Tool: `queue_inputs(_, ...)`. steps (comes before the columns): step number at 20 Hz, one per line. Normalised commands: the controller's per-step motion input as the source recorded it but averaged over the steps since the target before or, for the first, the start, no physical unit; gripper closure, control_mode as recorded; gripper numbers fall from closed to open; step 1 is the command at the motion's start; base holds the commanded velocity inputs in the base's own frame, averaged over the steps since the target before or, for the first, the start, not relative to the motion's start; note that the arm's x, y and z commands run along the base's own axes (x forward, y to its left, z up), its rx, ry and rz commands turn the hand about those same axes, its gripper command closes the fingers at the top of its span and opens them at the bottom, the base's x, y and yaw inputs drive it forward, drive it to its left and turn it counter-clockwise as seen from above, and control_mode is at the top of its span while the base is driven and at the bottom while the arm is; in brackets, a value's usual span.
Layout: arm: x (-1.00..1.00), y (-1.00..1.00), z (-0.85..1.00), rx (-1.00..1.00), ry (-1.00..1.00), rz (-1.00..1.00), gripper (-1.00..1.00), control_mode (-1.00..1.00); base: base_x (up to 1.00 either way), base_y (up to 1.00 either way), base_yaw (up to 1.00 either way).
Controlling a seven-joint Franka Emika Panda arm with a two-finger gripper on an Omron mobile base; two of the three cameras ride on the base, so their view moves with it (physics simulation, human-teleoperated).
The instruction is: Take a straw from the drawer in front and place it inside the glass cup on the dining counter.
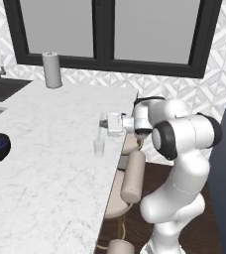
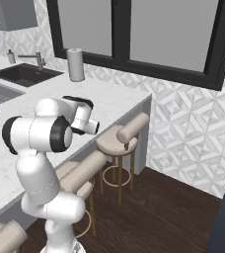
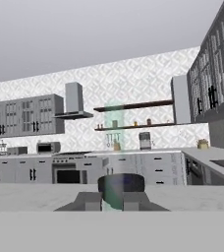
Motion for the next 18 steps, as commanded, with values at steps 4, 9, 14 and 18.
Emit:
queue_inputs(4, 0.2, -0.11, -0.1, 0.0, -0.02, 0.04, 1.0, -1.0, 0.0, 0.0, 0.0)
queue_inputs(9, 0.1, -0.1, -0.27, -0.01, -0.02, 0.03, 1.0, -1.0, 0.0, 0.0, 0.0)
queue_inputs(14, 0.1, -0.01, -0.19, -0.02, -0.02, 0.03, 1.0, -1.0, 0.0, 0.0, 0.0)
queue_inputs(18, 0.26, 0.0, 0.06, 0.0, 0.0, 0.01, 1.0, -1.0, 0.0, 0.0, 0.0)
